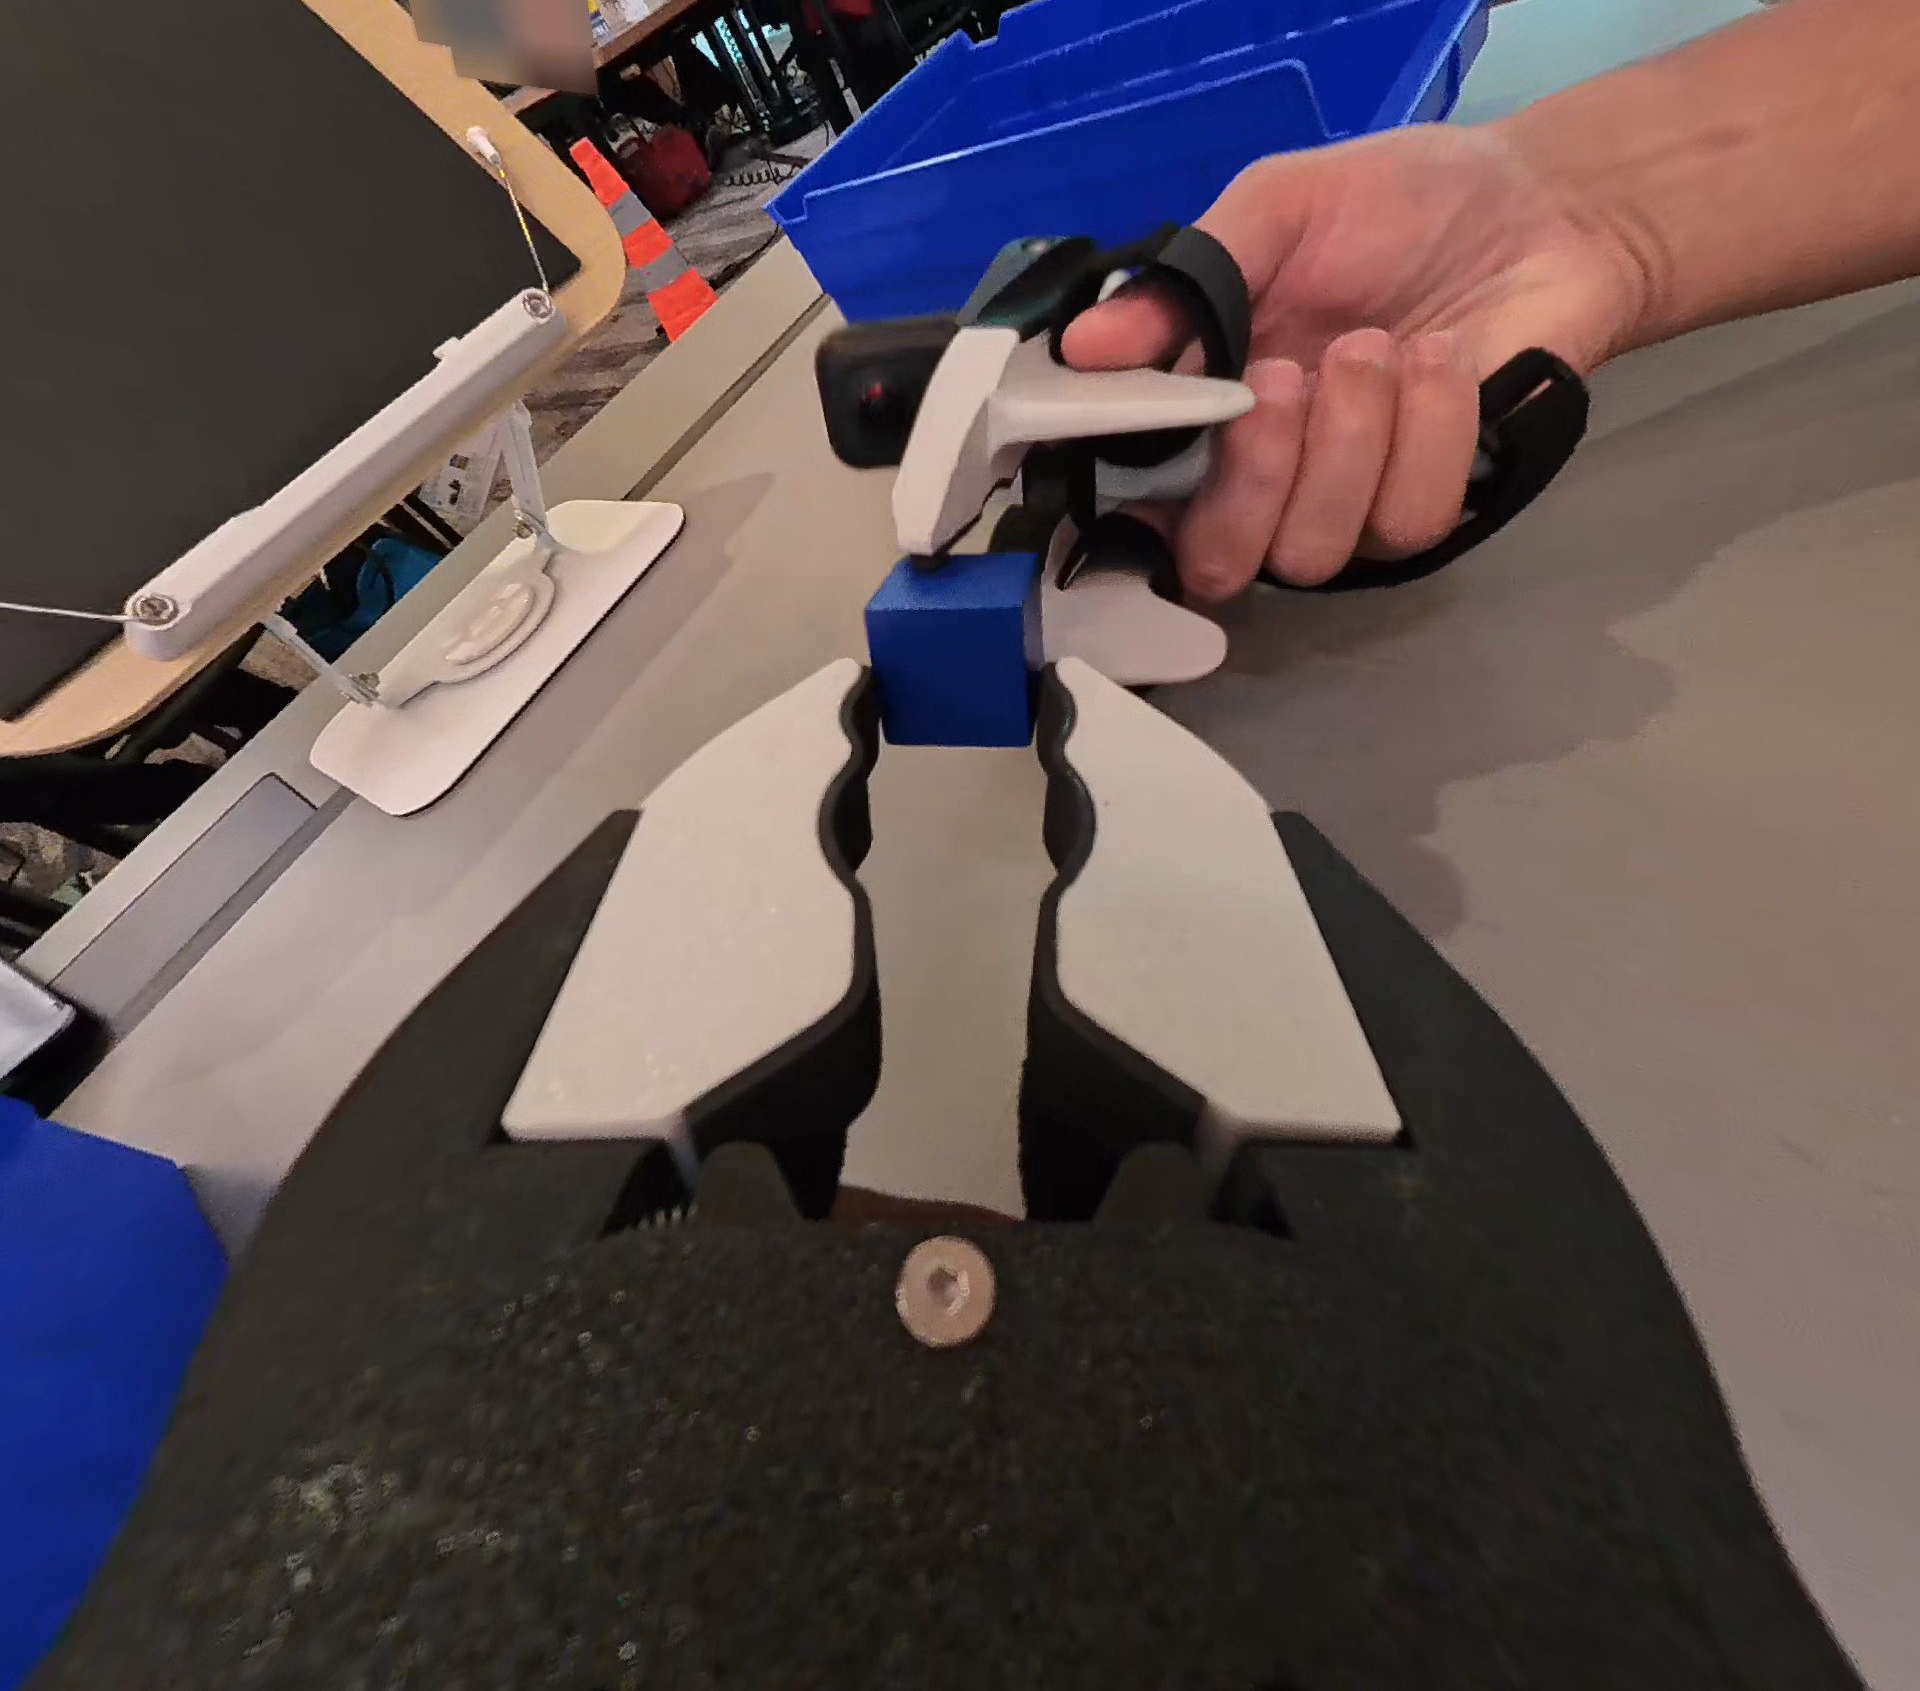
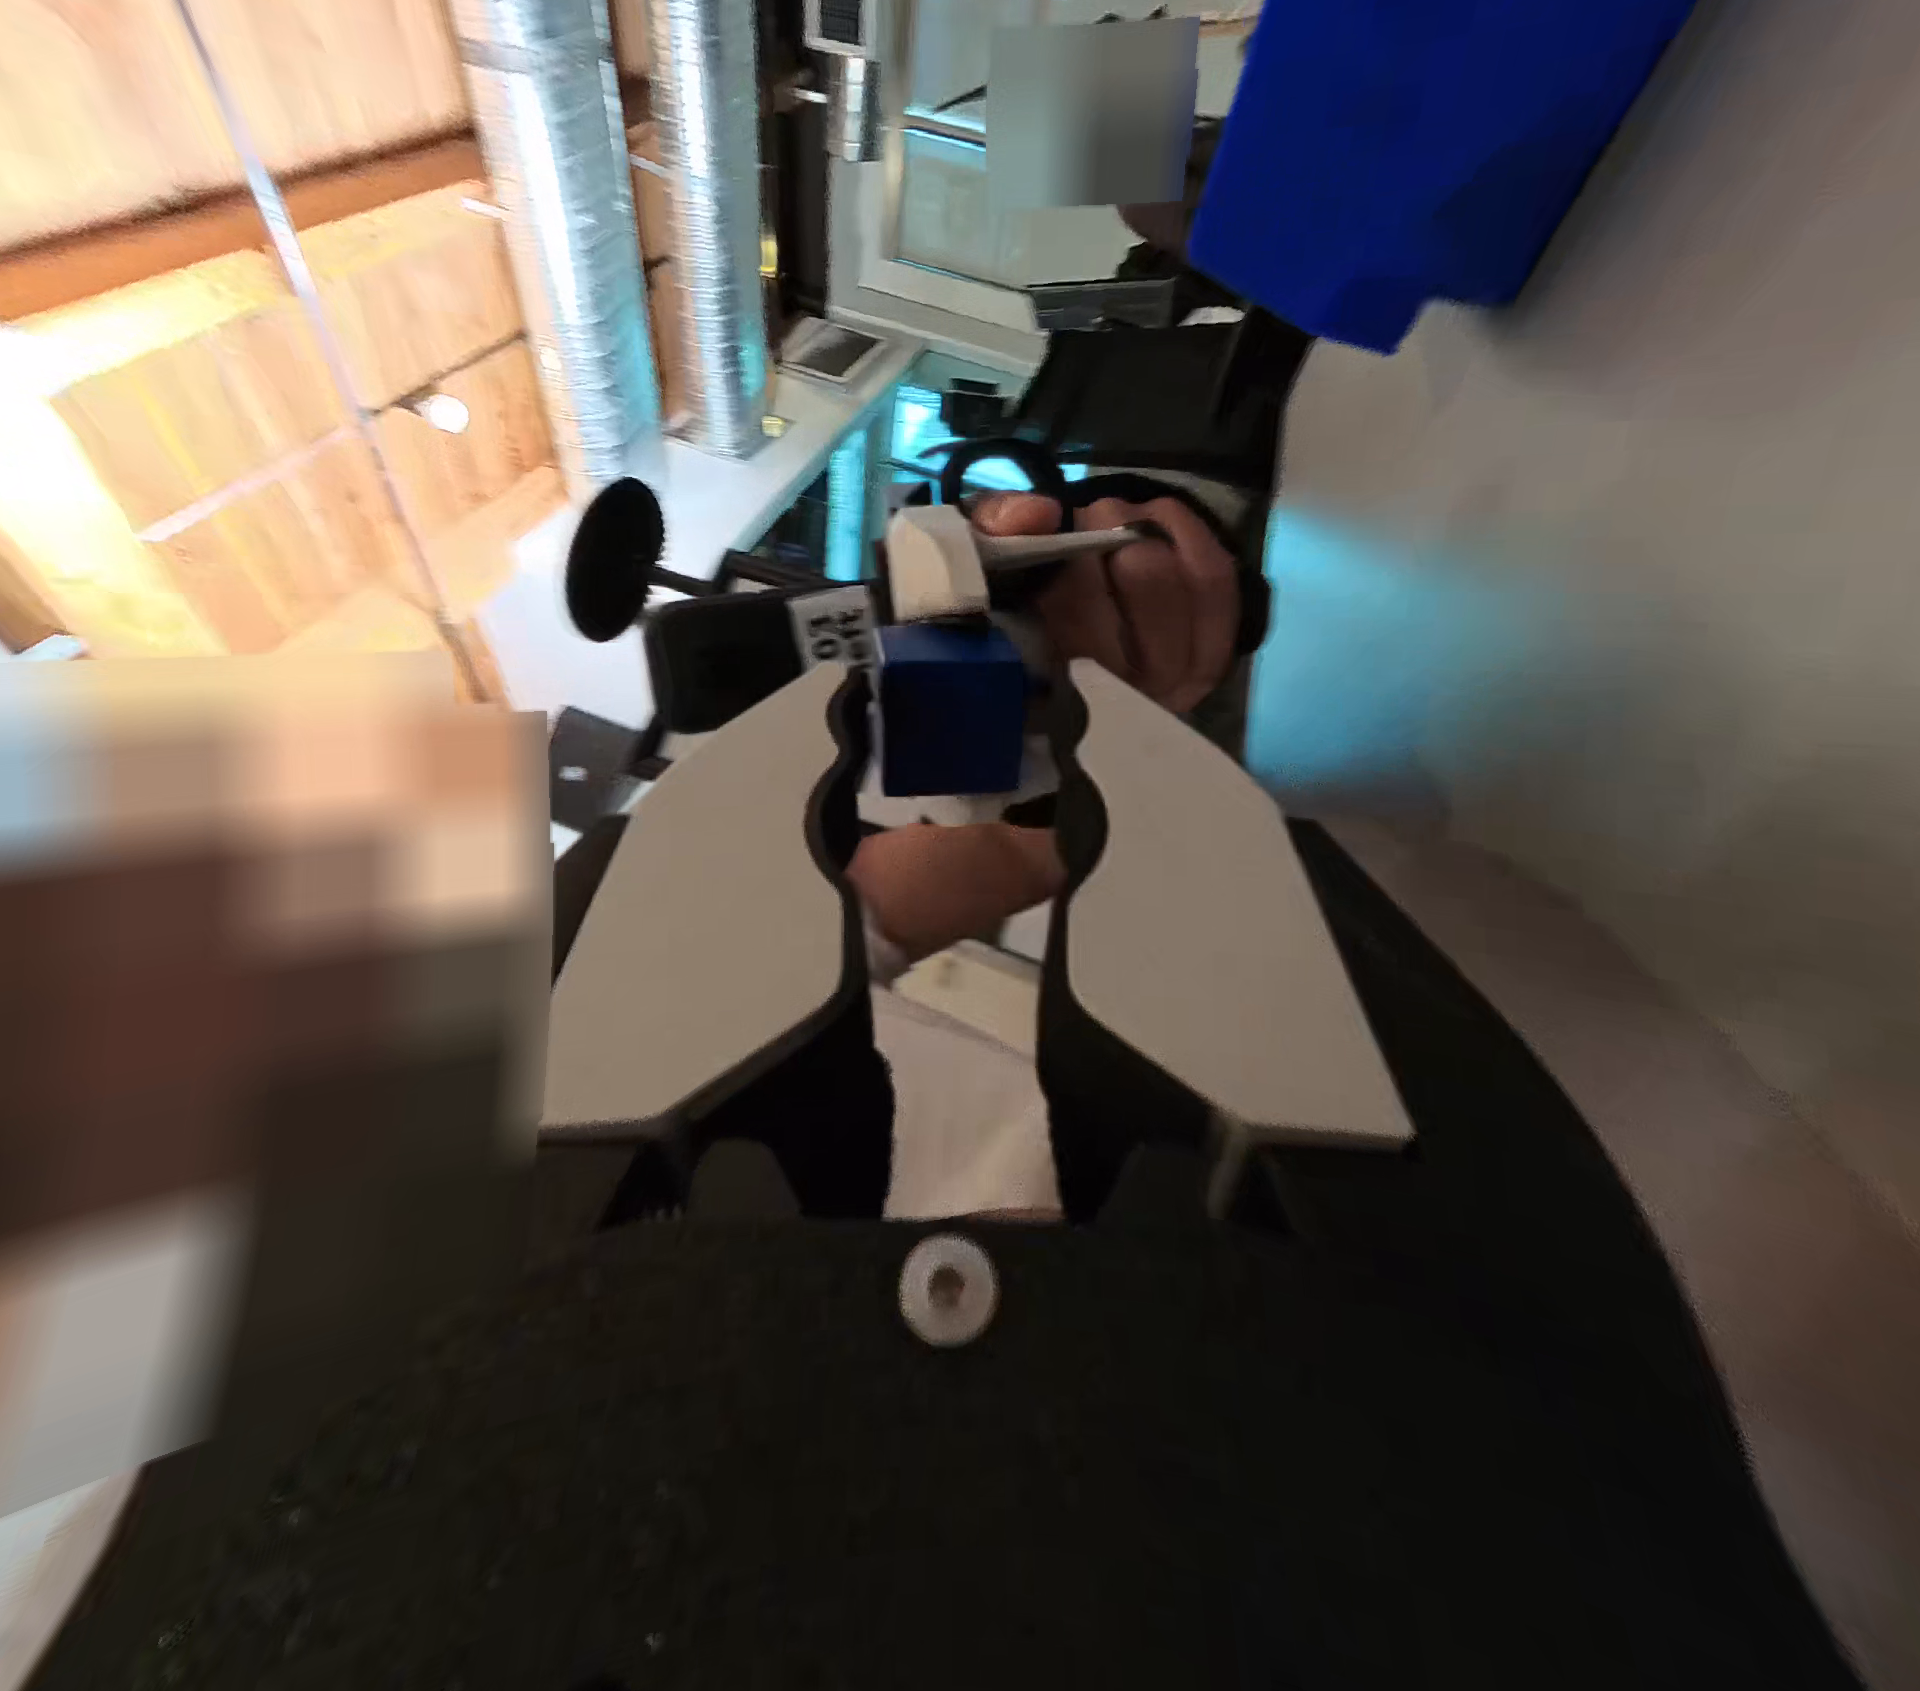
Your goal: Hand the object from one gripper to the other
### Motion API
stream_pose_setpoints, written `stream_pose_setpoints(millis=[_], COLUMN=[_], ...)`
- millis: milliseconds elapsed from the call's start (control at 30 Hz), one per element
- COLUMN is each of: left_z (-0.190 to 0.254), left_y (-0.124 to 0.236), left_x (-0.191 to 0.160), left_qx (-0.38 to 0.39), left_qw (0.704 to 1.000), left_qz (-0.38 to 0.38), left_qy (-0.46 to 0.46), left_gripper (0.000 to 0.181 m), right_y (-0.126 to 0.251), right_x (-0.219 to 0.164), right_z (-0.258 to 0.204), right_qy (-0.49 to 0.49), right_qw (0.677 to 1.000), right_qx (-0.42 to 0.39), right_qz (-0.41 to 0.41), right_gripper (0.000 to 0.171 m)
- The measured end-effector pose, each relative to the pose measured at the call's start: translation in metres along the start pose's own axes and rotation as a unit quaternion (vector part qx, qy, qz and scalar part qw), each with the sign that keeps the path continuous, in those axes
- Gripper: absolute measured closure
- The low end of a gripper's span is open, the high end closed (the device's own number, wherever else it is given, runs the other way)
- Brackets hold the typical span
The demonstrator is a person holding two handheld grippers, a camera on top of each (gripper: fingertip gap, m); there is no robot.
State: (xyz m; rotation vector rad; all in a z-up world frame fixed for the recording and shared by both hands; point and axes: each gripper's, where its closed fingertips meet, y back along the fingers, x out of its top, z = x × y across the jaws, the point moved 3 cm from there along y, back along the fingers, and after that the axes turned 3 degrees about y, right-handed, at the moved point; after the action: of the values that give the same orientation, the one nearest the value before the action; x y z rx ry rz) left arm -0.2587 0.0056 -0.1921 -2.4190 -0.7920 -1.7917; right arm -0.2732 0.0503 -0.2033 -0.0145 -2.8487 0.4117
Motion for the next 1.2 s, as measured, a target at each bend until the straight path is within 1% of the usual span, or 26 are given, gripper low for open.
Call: stream_pose_setpoints(millis=[33, 167, 233, 267, 333, 400, 433, 467, 533, 600, 667, 700, 733, 767, 833, 933, 1033, 1067, 1133, 1200], left_z=[-0.002, -0.01, -0.015, -0.018, -0.025, -0.033, -0.035, -0.036, -0.033, -0.026, -0.022, -0.021, -0.019, -0.017, -0.015, -0.013, -0.017, -0.019, -0.02, -0.02], left_y=[0.0, -0.001, -0.002, -0.003, -0.004, -0.005, -0.005, -0.006, -0.008, -0.01, -0.012, -0.012, -0.012, -0.013, -0.014, -0.014, -0.011, -0.01, -0.01, -0.008], left_x=[-0.001, -0.008, -0.015, -0.018, -0.026, -0.035, -0.037, -0.039, -0.041, -0.038, -0.036, -0.035, -0.034, -0.034, -0.034, -0.036, -0.034, -0.034, -0.035, -0.03], left_qx=[0.004, 0.023, 0.038, 0.049, 0.075, 0.116, 0.13, 0.144, 0.153, 0.15, 0.152, 0.152, 0.151, 0.149, 0.147, 0.123, 0.096, 0.08, 0.041, -0.009], left_qw=[1.0, 1.0, 0.998, 0.998, 0.994, 0.987, 0.983, 0.978, 0.972, 0.97, 0.966, 0.965, 0.965, 0.964, 0.966, 0.978, 0.99, 0.992, 0.99, 0.98], left_qz=[-0.003, -0.019, -0.041, -0.05, -0.073, -0.106, -0.121, -0.133, -0.148, -0.142, -0.147, -0.145, -0.143, -0.145, -0.141, -0.133, -0.104, -0.097, -0.085, -0.046], left_qy=[0.002, 0.003, 0.005, 0.005, -0.004, -0.032, -0.053, -0.072, -0.104, -0.131, -0.148, -0.154, -0.16, -0.164, -0.157, -0.106, -0.02, 0.019, 0.103, 0.191], left_gripper=[0.152, 0.153, 0.153, 0.152, 0.152, 0.153, 0.152, 0.153, 0.153, 0.153, 0.152, 0.153, 0.152, 0.152, 0.152, 0.155, 0.154, 0.152, 0.143, 0.142], right_y=[0.002, 0.011, 0.013, 0.015, 0.016, 0.012, 0.008, 0.003, -0.005, -0.012, -0.013, -0.012, -0.01, -0.009, -0.007, 0.002, 0.014, 0.017, 0.02, 0.021], right_x=[0.002, 0.016, 0.025, 0.029, 0.033, 0.03, 0.027, 0.023, 0.018, 0.012, 0.01, 0.009, 0.008, 0.007, 0.007, 0.011, 0.017, 0.02, 0.022, 0.021], right_z=[0.003, 0.001, -0.005, -0.008, -0.009, -0.002, 0.001, 0.004, 0.01, 0.016, 0.022, 0.025, 0.027, 0.026, 0.027, 0.028, 0.023, 0.019, 0.008, -0.001], right_qy=[0.025, 0.143, 0.206, 0.248, 0.331, 0.383, 0.395, 0.396, 0.381, 0.365, 0.357, 0.357, 0.36, 0.364, 0.366, 0.362, 0.342, 0.338, 0.33, 0.327], right_qw=[0.999, 0.982, 0.963, 0.946, 0.897, 0.848, 0.832, 0.826, 0.828, 0.84, 0.84, 0.837, 0.835, 0.833, 0.833, 0.84, 0.865, 0.875, 0.898, 0.916], right_qx=[-0.027, -0.121, -0.166, -0.201, -0.282, -0.363, -0.387, -0.4, -0.41, -0.4, -0.408, -0.413, -0.416, -0.416, -0.415, -0.404, -0.367, -0.347, -0.29, -0.231], right_qz=[-0.001, 0.026, 0.052, 0.066, 0.077, 0.053, 0.04, 0.04, 0.047, 0.04, 0.035, 0.028, 0.019, 0.009, -0.007, -0.008, 0.01, 0.019, 0.035, 0.039], right_gripper=[0.133, 0.127, 0.127, 0.125, 0.119, 0.116, 0.116, 0.116, 0.116, 0.115, 0.118, 0.123, 0.135, 0.142, 0.143, 0.143, 0.143, 0.143, 0.143, 0.143])
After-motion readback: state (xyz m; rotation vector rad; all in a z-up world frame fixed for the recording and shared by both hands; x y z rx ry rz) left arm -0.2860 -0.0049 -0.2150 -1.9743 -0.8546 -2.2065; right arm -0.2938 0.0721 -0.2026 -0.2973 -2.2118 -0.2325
